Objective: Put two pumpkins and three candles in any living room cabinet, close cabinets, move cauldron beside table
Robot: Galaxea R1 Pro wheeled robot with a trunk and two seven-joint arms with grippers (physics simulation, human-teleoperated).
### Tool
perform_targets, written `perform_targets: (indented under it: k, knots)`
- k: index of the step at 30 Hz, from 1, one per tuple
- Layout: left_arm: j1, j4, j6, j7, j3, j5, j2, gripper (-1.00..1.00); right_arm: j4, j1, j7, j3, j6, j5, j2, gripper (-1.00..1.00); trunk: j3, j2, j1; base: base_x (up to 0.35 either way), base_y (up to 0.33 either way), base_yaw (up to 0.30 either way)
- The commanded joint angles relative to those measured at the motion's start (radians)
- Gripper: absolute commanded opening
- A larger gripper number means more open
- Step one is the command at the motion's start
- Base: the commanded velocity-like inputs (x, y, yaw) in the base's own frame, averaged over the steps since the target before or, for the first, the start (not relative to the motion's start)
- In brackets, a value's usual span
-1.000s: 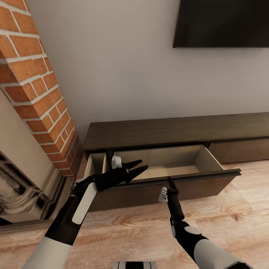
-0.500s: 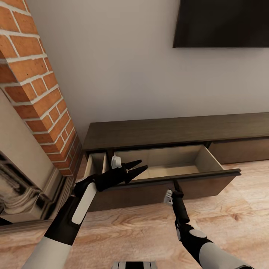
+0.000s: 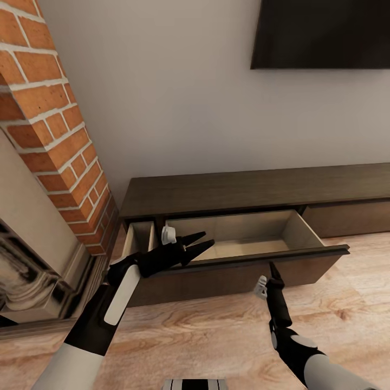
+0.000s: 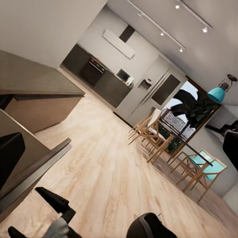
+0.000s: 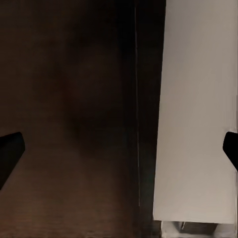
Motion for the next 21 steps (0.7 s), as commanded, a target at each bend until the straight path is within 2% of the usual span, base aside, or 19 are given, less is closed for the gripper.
perform_targets:
  k: [1,5,9,12,16,21]
  knots:
    - [0.0,0.0,0.0,0.0,0.0,0.0,0.0,1.0,-0.001,0.0,0.002,-0.018,-0.002,0.0,-0.009,1.0,0.0,0.0,0.0,0.0,0.0,0.0]
    - [0.0,0.004,0.0,0.0,0.0,0.0,0.0,1.0,-0.004,0.0,0.01,-0.092,-0.01,0.001,-0.035,1.0,0.0,0.0,0.0,0.0,0.0,0.0]
    - [0.0,0.01,0.0,0.0,0.0,-0.001,-0.002,1.0,-0.031,0.0,0.036,-0.127,-0.013,0.0,-0.075,1.0,0.0,0.0,0.0,0.0,0.0,0.0]
    - [0.0,0.012,0.0,0.0,0.0,-0.001,-0.003,1.0,-0.092,0.0,0.115,-0.159,-0.013,-0.002,-0.091,1.0,0.0,0.0,0.0,0.0,0.0,0.0]
    - [0.0,0.012,0.0,0.0,0.0,-0.002,-0.004,1.0,-0.131,0.0,0.174,-0.248,-0.013,0.0,-0.097,1.0,0.0,0.0,0.0,0.0,0.0,0.0]
    - [0.0,0.012,0.0,0.0,0.0,-0.002,-0.004,1.0,-0.134,0.0,0.179,-0.261,-0.018,-0.001,-0.118,1.0,0.0,0.0,0.0,0.0,0.0,0.0]
